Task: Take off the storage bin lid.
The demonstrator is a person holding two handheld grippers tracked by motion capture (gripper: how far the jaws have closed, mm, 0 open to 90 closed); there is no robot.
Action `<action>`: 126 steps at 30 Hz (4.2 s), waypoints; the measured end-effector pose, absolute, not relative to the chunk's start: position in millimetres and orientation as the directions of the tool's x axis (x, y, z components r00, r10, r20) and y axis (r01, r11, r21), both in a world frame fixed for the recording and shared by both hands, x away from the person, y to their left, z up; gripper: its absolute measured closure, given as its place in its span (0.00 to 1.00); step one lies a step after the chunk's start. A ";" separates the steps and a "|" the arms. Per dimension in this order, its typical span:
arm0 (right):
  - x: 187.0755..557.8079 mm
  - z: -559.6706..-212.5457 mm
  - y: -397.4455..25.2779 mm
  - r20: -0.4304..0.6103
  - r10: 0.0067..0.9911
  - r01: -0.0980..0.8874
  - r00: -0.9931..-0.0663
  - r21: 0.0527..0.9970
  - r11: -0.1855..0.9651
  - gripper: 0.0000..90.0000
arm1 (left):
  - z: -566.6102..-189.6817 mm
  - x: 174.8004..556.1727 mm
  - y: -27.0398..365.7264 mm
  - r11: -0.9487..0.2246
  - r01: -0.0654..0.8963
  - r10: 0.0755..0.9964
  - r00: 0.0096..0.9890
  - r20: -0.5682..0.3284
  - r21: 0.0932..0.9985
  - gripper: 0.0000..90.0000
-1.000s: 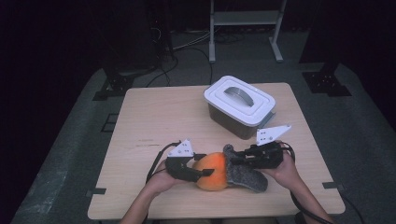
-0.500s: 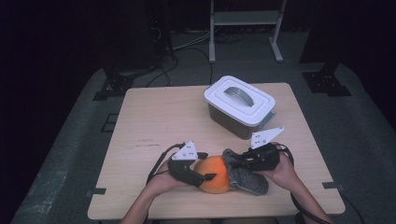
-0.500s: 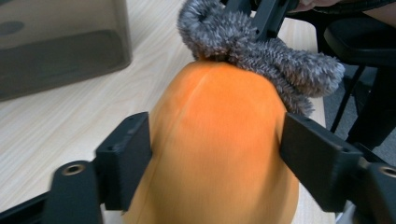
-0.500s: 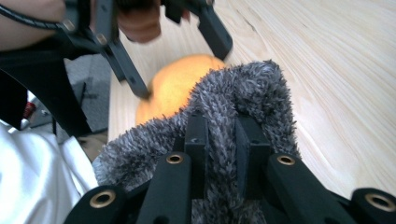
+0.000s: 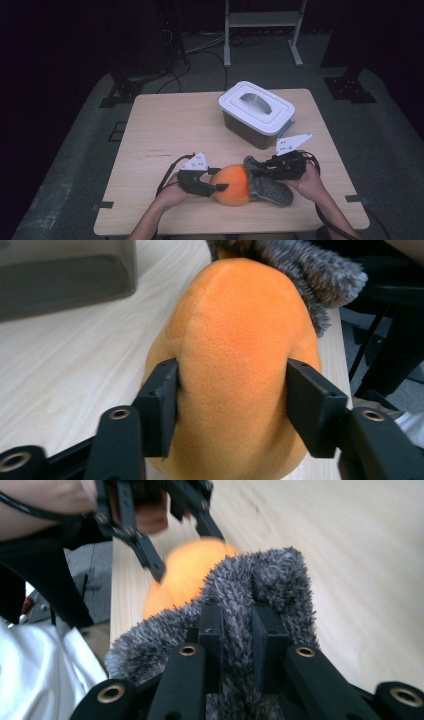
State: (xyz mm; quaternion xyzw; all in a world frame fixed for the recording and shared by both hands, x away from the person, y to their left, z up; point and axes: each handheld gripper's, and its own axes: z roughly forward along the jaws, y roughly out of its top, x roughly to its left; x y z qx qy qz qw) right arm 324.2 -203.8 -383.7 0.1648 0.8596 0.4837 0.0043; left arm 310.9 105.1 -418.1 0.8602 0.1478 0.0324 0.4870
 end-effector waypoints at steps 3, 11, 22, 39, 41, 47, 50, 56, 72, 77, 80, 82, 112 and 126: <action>319.1 -375.7 -195.8 0.125 0.271 0.245 -0.954 0.846 0.473 0.86 | -412.5 307.0 101.4 -0.504 0.190 0.284 0.958 -0.046 0.843 0.51; 325.0 -393.1 -199.4 0.187 0.252 0.294 -0.950 0.811 0.505 0.86 | -408.4 307.4 106.2 -0.486 0.202 0.270 0.960 -0.074 0.850 0.40; 323.0 -396.3 -205.1 0.223 0.205 0.300 -0.953 0.782 0.546 0.86 | -432.0 317.1 106.5 -0.485 0.305 0.253 0.946 -0.202 0.820 0.16; 318.6 -391.2 -191.4 0.150 0.244 0.259 -0.958 0.817 0.515 0.87 | -397.6 304.0 110.8 -0.501 0.163 0.282 0.959 -0.018 0.850 0.44; 318.7 -391.1 -190.3 0.150 0.252 0.264 -0.956 0.816 0.514 0.87 | -396.3 303.8 111.1 -0.503 0.168 0.287 0.958 -0.020 0.848 0.44; 312.1 -377.1 -181.3 0.123 0.237 0.222 -0.964 0.863 0.453 0.87 | -393.2 302.4 109.6 -0.504 0.155 0.281 0.960 -0.009 0.850 0.43; 315.7 -389.0 -178.5 0.143 0.231 0.243 -0.962 0.832 0.498 0.87 | -398.0 304.4 111.7 -0.484 0.177 0.275 0.961 -0.043 0.857 0.37; 319.1 -397.1 -185.7 0.167 0.225 0.265 -0.960 0.804 0.533 0.87 | -408.1 312.7 117.8 -0.439 0.218 0.286 0.954 -0.094 0.872 0.19; 314.2 -375.2 -184.8 0.141 0.208 0.222 -0.968 0.869 0.442 0.87 | -407.0 308.5 104.5 -0.480 0.193 0.264 0.962 -0.069 0.856 0.45; 312.4 -378.4 -178.2 0.117 0.220 0.211 -0.969 0.855 0.474 0.87 | -403.8 306.8 106.5 -0.476 0.198 0.278 0.958 -0.067 0.857 0.47; 316.7 -385.7 -183.0 0.128 0.238 0.232 -0.963 0.843 0.485 0.87 | -398.2 307.1 109.8 -0.470 0.196 0.291 0.955 -0.058 0.861 0.46; 318.9 -391.1 -184.2 0.140 0.247 0.248 -0.959 0.836 0.489 0.87 | -394.9 306.5 111.0 -0.468 0.190 0.294 0.955 -0.051 0.863 0.46; 330.7 -401.1 -200.4 0.208 0.256 0.310 -0.944 0.826 0.471 0.87 | -410.9 307.9 100.6 -0.471 0.231 0.302 0.949 -0.090 0.851 0.42; 322.5 -382.5 -196.5 0.171 0.252 0.266 -0.953 0.871 0.414 0.87 | -403.2 306.8 97.4 -0.463 0.277 0.368 0.924 -0.102 0.842 0.44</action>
